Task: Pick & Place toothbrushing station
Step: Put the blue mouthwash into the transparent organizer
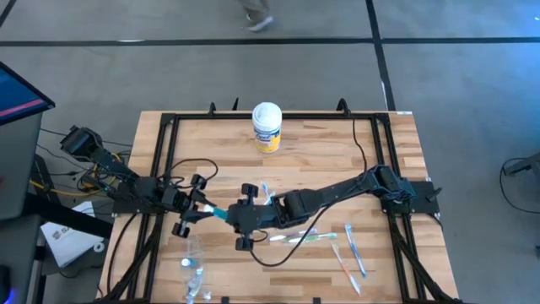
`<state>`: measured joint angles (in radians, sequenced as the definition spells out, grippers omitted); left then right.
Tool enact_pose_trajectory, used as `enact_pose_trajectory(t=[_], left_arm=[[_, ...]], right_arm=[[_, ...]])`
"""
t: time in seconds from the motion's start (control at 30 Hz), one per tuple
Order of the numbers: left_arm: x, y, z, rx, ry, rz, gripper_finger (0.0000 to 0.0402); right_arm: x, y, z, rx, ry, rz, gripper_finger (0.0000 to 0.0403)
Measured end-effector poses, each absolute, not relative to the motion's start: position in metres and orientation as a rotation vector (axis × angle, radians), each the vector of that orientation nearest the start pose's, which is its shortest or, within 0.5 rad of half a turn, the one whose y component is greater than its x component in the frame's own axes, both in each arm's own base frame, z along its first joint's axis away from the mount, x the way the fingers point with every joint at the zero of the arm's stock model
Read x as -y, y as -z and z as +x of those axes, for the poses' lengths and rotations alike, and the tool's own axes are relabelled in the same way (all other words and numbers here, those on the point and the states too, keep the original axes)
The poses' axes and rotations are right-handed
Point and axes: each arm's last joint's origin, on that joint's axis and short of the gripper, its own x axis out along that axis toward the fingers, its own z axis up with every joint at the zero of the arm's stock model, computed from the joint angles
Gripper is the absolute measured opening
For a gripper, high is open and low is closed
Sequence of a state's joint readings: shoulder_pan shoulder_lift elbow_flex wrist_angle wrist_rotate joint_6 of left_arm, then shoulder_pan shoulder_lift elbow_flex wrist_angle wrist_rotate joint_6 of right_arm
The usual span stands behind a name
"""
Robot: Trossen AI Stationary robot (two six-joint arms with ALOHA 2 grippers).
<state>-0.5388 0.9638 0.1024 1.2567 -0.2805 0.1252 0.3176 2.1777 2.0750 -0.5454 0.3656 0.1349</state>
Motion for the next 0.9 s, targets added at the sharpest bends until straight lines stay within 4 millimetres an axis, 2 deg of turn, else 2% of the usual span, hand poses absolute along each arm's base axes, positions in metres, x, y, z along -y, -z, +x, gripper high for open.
enact_pose_trajectory(t=[0.23, 0.43, 0.6, 0.9], left_arm=[[0.078, -0.211, 0.143, 0.376, 0.261, -0.086, 0.0087], [0.084, -0.211, 0.14, 0.374, 0.313, -0.097, 0.0087], [0.092, -0.21, 0.135, 0.358, 0.372, -0.125, 0.0087], [0.105, -0.201, 0.128, 0.244, 0.415, -0.19, 0.0087]], right_arm=[[-0.147, -0.294, 0.471, -0.659, 0.019, -0.087, 0.0169], [-0.15, -0.29, 0.468, -0.715, -0.011, -0.065, 0.0195], [-0.157, -0.287, 0.462, -0.761, -0.024, -0.084, 0.02], [-0.17, -0.283, 0.453, -0.805, -0.047, -0.107, 0.0184]])
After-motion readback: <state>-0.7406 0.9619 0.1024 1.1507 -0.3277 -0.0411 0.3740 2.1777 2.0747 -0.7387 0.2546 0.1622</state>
